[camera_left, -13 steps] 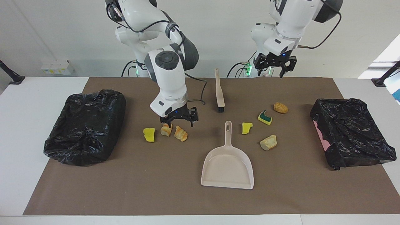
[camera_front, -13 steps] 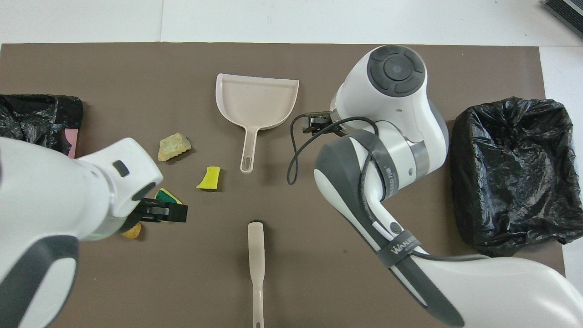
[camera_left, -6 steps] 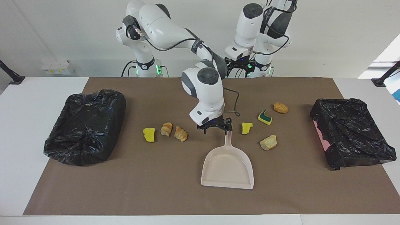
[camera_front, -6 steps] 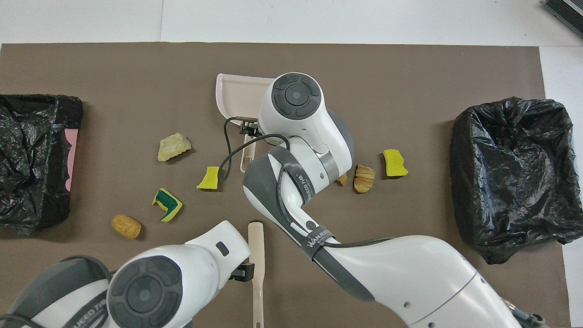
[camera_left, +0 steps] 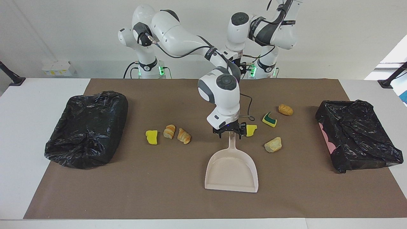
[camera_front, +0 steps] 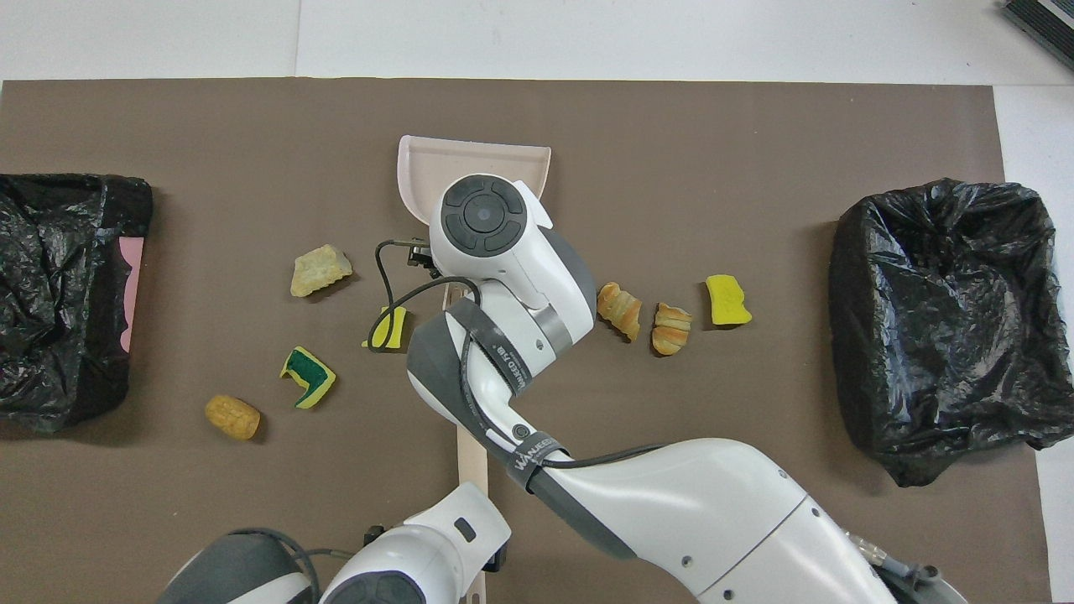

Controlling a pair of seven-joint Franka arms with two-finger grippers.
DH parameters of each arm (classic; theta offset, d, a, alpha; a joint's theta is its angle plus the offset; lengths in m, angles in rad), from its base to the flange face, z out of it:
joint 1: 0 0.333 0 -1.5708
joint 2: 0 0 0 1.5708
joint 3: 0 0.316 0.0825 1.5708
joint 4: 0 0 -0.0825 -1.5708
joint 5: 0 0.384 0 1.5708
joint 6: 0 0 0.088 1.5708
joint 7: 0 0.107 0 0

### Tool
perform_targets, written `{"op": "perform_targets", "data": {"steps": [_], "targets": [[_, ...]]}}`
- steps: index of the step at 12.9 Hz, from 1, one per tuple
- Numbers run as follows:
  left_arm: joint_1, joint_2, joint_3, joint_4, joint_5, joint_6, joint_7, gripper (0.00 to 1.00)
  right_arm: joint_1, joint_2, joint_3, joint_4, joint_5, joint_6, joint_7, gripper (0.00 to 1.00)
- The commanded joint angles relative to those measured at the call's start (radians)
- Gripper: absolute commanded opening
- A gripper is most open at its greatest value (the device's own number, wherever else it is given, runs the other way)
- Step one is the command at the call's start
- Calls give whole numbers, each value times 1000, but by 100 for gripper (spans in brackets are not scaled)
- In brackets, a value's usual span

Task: Sweep and dump trash in bin
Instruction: 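Reach the right gripper to the dustpan handle while the left gripper reaches the brush, then grasp and lift the dustpan with the right gripper while the left gripper grasps the brush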

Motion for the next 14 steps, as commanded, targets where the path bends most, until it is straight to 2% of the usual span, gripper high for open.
{"op": "perform_targets", "data": {"steps": [1, 4, 6, 7, 8, 9, 10, 11, 13, 14], "targets": [[-82, 4, 18, -63, -6, 73, -81, 100, 18, 16, -7, 26, -34, -27, 21, 91], [-120, 96, 18, -68, -7, 151, -104, 100, 27, 19, -8, 22, -55, -30, 24, 82], [-122, 104, 18, -85, -7, 173, -106, 100, 26, 19, -8, 22, -80, -31, 24, 68], [-122, 102, 18, -97, -7, 173, -106, 100, 24, 19, -8, 22, -87, -31, 24, 65], [-122, 101, 18, -108, -7, 173, -106, 98, 23, 19, -8, 22, -89, -31, 26, 56], [-123, 101, 18, -109, -19, 173, -106, 92, 24, 19, -8, 22, -97, -31, 35, 38], [-123, 102, 18, -108, -38, 173, -104, 80, 26, 18, -8, 22, -124, -36, 37, 2], [-123, 104, 18, -106, -41, 173, -104, 68, 27, 13, -5, 22, -155, -50, 35, 0], [-123, 107, 18, -100, -41, 170, -106, 35, 12, -2, -2, 22, -150, -61, 29, 0], [-122, 110, 18, -94, -41, 171, -104, 16, 7, -15, -2, 22, -150, -82, 26, 0]]}}
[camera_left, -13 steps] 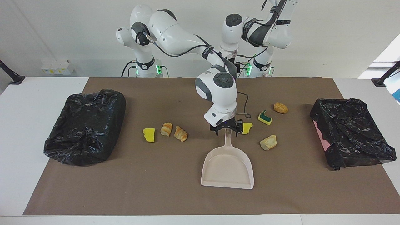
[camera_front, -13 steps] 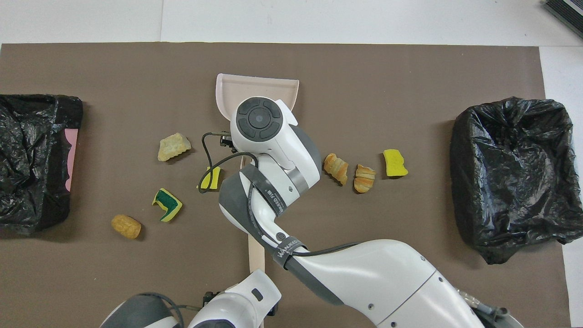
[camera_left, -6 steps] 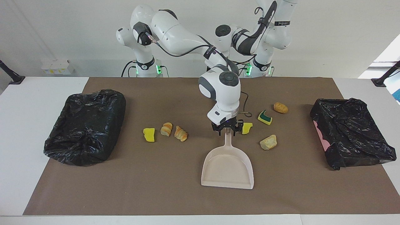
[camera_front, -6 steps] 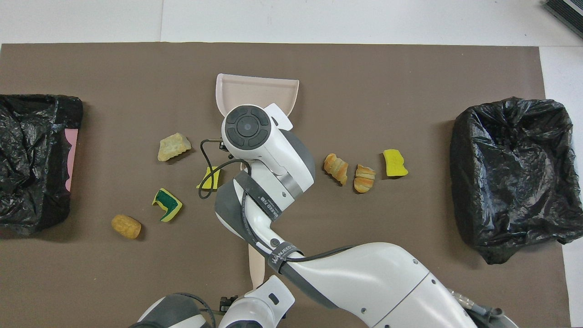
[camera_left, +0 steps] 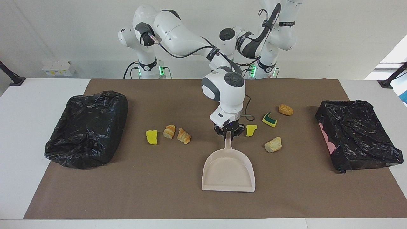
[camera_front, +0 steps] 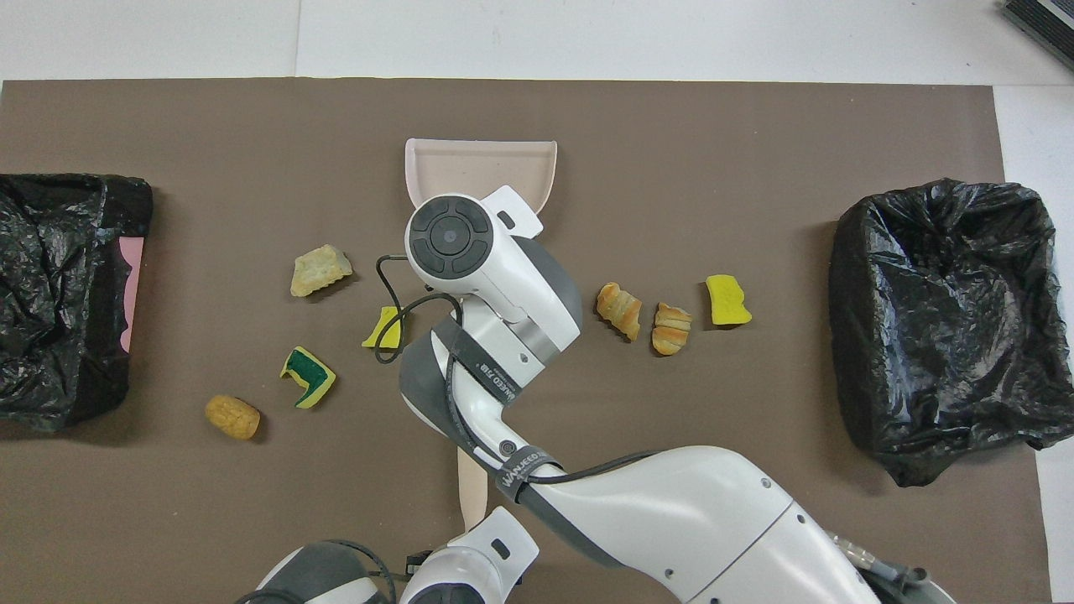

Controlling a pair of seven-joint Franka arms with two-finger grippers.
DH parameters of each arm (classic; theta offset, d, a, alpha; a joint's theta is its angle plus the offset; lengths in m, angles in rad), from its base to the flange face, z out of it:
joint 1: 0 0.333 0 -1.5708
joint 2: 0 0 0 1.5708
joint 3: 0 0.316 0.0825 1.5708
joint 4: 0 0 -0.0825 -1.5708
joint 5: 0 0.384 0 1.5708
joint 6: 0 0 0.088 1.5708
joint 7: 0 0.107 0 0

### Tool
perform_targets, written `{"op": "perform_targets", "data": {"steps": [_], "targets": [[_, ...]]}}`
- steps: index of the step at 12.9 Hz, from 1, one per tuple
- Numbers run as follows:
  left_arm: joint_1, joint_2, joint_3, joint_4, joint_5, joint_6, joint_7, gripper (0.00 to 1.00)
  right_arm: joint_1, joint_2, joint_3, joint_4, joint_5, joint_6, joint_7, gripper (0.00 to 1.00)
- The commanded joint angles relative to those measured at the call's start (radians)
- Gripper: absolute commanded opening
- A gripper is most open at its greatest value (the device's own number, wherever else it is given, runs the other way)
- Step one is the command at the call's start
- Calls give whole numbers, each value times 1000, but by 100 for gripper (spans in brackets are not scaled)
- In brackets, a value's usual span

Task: Sweep and dump trash in bin
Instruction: 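Grasp and lift the dustpan with the right gripper while the left gripper grasps the brush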

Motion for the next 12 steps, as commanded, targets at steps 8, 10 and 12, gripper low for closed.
{"op": "perform_targets", "data": {"steps": [8, 10, 12], "targets": [[152, -58, 29, 129, 63, -313, -1, 0, -184, -243, 21, -136, 107, -89, -326, 0], [236, -95, 29, 128, 91, -365, 1, 0, -210, -280, 21, -155, 108, -168, -548, 0], [312, -109, 31, 125, 120, -410, -8, 0, -233, -297, 21, -155, 136, -271, -734, 0]]}}
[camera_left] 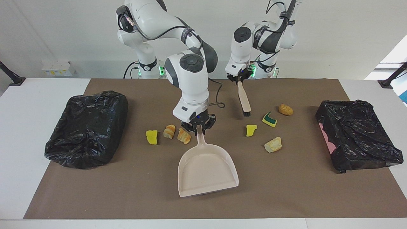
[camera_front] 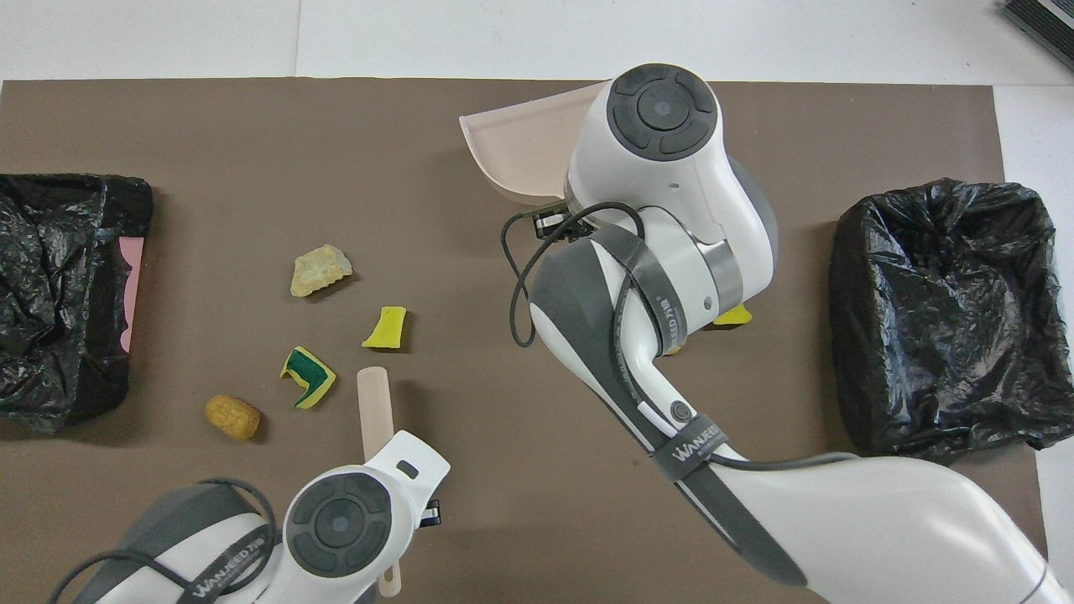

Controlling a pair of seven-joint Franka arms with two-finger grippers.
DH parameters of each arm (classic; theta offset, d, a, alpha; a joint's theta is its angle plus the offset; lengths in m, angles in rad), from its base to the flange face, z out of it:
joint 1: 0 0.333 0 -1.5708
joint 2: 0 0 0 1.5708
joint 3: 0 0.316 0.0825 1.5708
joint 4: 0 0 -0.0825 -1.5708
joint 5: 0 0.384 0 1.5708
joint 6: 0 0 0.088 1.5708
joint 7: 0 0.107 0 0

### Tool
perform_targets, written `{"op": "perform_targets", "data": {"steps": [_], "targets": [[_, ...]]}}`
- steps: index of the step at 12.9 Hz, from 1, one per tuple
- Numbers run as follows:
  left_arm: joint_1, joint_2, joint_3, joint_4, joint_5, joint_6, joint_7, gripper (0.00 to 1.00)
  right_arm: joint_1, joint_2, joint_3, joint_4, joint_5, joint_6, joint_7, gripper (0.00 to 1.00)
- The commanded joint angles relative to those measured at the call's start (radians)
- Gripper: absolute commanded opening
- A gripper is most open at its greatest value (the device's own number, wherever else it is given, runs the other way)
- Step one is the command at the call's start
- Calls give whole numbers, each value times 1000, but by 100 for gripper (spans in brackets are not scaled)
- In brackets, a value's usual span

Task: Sweep and dump trash in bin
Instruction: 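Grasp and lift the dustpan with the right gripper while the left gripper grasps the brush, then sweep the sponges and crusts into the dustpan with the left gripper's brush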

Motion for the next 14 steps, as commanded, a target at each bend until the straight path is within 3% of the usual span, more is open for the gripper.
{"op": "perform_targets", "data": {"steps": [1, 3, 6, 10, 14], "targets": [[113, -31, -10, -7, 55, -88, -11, 0, -41, -52, 15, -58, 68, -69, -226, 0], [191, -30, -9, -7, 104, -121, -13, 0, -46, -69, 13, -79, 76, -119, -468, 0], [308, -38, -9, -6, 179, -162, -13, 0, -43, -152, 12, -243, 59, -74, -794, 0], [396, -71, -10, -50, 212, -176, -7, 0, -9, -248, 13, -432, 53, 27, -992, 0], [434, -81, -12, -113, 212, -159, -10, 0, 79, -241, 13, -453, -103, 67, -1079, 0]]}}
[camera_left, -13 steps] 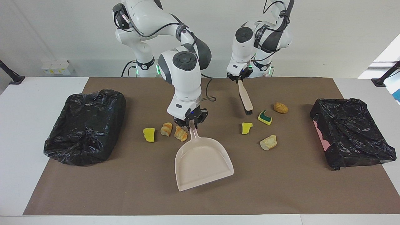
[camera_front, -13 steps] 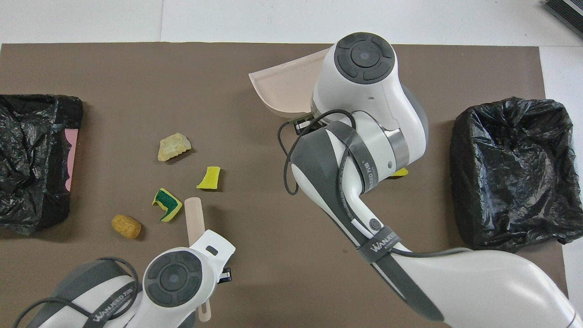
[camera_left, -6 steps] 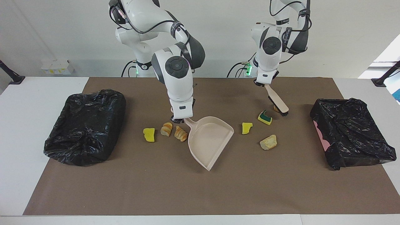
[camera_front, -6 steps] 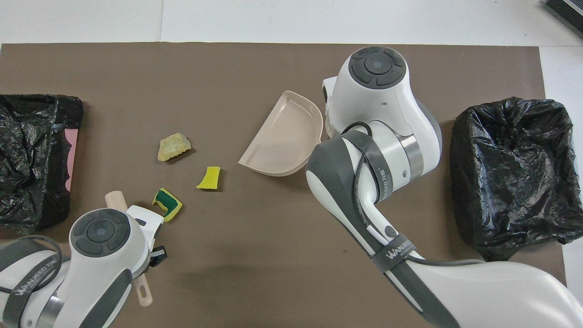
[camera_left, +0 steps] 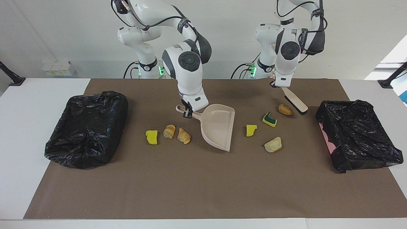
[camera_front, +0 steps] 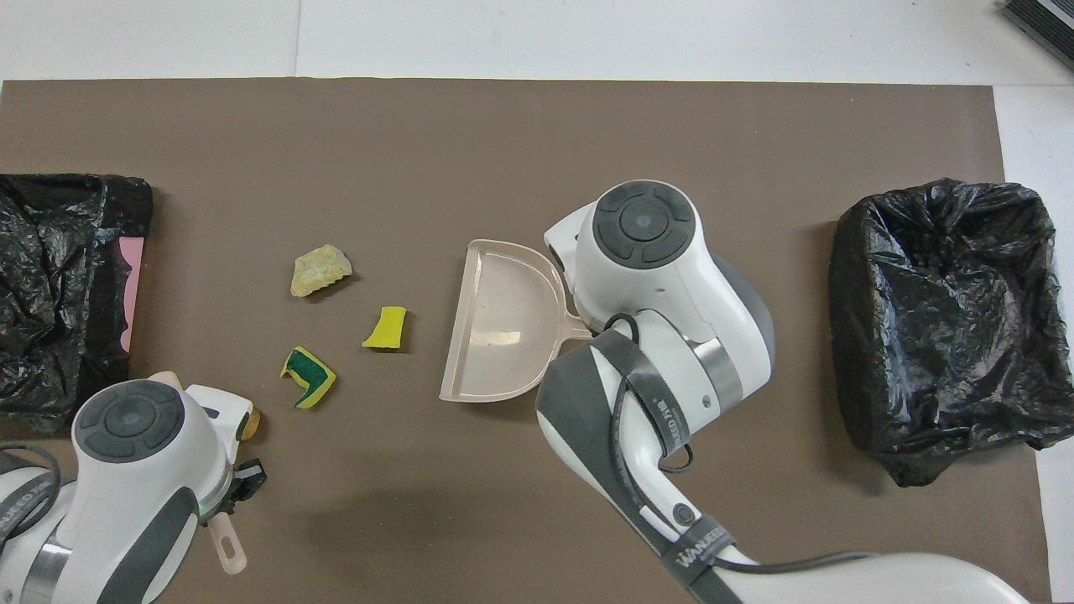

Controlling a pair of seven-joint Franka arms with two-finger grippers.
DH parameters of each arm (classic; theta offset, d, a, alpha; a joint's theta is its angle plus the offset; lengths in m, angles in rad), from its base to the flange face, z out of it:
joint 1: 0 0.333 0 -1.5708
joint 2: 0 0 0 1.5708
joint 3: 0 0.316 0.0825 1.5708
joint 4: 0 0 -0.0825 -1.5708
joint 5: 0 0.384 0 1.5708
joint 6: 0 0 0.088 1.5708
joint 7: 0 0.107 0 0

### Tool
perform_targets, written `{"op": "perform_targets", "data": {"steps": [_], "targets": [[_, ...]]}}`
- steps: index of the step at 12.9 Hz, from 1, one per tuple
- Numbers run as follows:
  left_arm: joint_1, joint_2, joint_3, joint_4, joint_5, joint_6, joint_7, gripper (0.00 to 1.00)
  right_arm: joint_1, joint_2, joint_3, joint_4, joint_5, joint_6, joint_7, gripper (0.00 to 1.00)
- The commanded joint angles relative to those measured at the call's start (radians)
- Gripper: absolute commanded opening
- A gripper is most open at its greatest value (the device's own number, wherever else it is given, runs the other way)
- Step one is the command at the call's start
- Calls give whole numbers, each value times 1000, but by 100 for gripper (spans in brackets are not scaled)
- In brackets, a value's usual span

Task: Sweep and dump trash in bin
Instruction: 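Sweep the sponges and crusts into the dustpan with the left gripper's brush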

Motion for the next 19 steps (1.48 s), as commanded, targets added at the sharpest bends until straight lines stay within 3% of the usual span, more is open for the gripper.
{"op": "perform_targets", "data": {"steps": [1, 3, 6, 10, 15, 19], "targets": [[18, -33, -13, -63, 18, 30, -11, 0, 47, -11, 5, -45, -101, 33, -36, 0], [21, -16, -12, -63, 2, 82, -7, 0, 51, 9, 5, -45, -102, 43, -36, 0], [16, 73, -12, -39, -85, 183, 12, 0, 54, 16, 5, -45, -102, 51, -35, 0], [2, 191, -15, 78, -154, 267, 66, 0, 53, 27, 7, -47, -91, 79, -24, 0], [-76, 231, -19, 101, -202, 422, 159, 0, 50, 32, 7, -56, -62, 117, 13, 0], [-154, 230, -24, 103, -222, 441, 360, 0, 41, 26, 7, -93, -17, 157, 5, 0]]}}
